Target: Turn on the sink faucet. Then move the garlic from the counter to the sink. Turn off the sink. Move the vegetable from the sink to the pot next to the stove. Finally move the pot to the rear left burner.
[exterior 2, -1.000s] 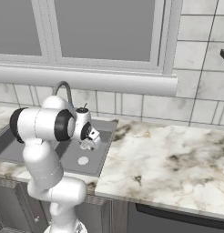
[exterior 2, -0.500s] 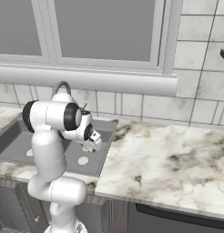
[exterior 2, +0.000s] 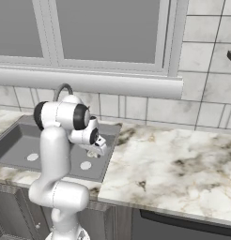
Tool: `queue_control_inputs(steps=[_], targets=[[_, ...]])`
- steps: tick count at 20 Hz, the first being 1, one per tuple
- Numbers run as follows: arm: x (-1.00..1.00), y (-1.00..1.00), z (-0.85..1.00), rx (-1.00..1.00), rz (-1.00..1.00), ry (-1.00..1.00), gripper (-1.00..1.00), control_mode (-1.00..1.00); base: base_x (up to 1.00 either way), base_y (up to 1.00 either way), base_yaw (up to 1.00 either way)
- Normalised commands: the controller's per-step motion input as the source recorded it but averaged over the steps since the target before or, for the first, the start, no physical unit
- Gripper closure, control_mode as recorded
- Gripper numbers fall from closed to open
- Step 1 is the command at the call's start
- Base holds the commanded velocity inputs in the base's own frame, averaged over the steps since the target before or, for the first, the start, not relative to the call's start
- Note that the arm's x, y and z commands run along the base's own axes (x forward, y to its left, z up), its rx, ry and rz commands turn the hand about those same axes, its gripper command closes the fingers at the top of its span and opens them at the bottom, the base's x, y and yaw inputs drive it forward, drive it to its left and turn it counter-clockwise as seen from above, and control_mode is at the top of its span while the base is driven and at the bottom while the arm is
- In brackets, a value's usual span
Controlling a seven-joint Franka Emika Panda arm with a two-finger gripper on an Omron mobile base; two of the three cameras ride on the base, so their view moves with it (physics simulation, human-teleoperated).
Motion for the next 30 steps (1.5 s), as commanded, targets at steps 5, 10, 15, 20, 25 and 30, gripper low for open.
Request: queue_control_inputs(steps=[5, 10, 15, 20, 25, 30], targets=[[0.00, 0.00, -0.29, 0.00, 0.00, 0.00, 1.00, -1.00, 0.00, 0.00, 0.00], [0.00, 0.00, -0.29, 0.00, 0.00, 0.03, 1.00, -1.00, 0.00, 0.00, 0.00], [0.00, 0.00, -0.20, 0.00, 0.00, 0.00, -1.00, -1.00, 0.00, 0.00, 0.00], [-0.13, 0.00, 0.06, 0.00, 0.00, -0.09, -1.00, -1.00, 0.00, 0.00, 0.00], [-0.30, -0.02, 0.21, 0.00, -0.02, -0.10, -1.00, -1.00, 0.00, 0.00, 0.00], [-0.36, -0.02, 0.32, 0.00, -0.04, -0.10, -1.00, -1.00, 0.00, 0.00, 0.00]])
